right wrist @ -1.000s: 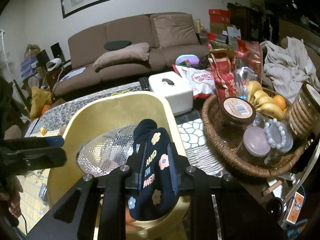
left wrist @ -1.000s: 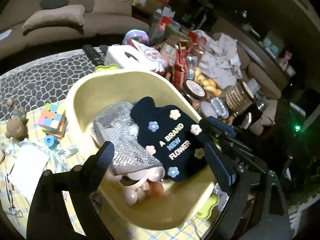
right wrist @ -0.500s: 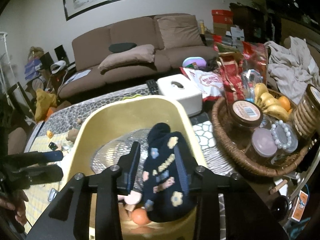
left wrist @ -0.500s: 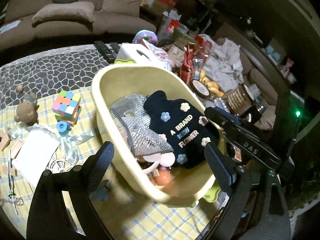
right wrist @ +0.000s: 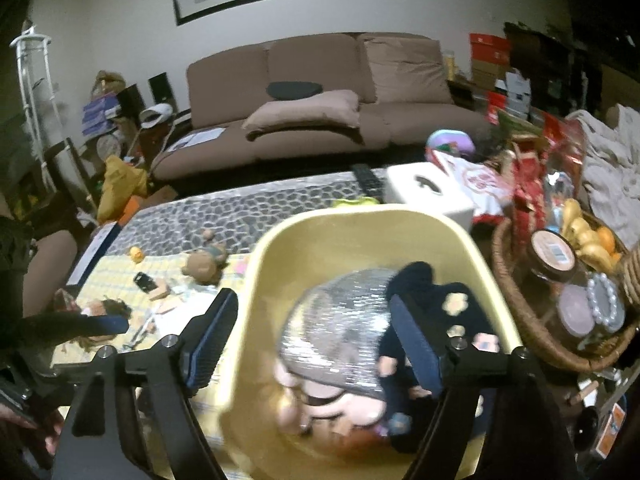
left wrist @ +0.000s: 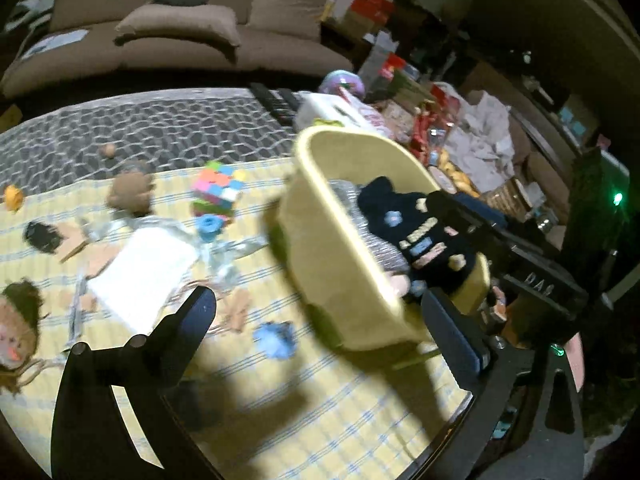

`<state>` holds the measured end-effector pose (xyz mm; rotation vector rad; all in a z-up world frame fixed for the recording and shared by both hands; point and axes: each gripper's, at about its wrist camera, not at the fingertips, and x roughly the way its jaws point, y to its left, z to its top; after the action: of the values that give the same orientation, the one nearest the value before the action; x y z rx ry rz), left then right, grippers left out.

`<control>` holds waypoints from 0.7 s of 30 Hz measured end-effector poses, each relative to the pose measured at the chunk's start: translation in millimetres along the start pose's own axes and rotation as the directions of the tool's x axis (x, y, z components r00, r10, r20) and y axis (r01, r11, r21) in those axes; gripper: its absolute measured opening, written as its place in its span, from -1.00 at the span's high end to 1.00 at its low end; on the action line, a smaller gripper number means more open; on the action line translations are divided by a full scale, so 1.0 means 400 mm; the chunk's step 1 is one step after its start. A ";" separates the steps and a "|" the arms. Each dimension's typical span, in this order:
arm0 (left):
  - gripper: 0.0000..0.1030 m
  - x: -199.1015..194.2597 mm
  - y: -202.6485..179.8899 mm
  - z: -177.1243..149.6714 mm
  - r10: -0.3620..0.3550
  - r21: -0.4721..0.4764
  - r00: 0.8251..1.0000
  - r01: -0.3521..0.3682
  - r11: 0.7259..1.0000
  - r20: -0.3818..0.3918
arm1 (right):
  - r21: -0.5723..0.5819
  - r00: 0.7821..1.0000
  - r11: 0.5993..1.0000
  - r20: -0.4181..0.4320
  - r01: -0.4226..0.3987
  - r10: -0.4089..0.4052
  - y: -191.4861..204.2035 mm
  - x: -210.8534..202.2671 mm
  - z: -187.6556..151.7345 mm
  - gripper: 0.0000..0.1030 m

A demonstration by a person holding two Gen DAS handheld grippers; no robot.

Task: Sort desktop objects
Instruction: 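Lower the left gripper onto the blue wrapped package and close it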

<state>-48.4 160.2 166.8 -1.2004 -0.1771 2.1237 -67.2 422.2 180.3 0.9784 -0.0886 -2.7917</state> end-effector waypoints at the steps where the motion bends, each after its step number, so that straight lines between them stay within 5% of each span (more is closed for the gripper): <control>1: -1.00 -0.010 0.014 -0.006 0.012 -0.004 1.000 -0.012 1.000 0.003 | -0.006 1.000 1.000 -0.001 -0.010 0.010 0.016 0.004 0.002 -0.61; 13: -1.00 -0.117 0.213 -0.096 0.133 -0.112 0.991 -0.131 0.985 0.014 | -0.077 0.996 0.993 -0.041 -0.088 0.085 0.181 0.055 0.007 -0.65; 21: -1.00 -0.044 0.251 -0.203 0.134 -0.118 0.988 -0.142 0.983 -0.072 | -0.094 0.990 0.987 -0.070 -0.127 0.121 0.250 0.081 0.004 -0.66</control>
<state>-27.2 56.5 90.8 -1.3867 -0.2031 2.2171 -78.0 318.1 173.4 1.0021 -0.0027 -2.6226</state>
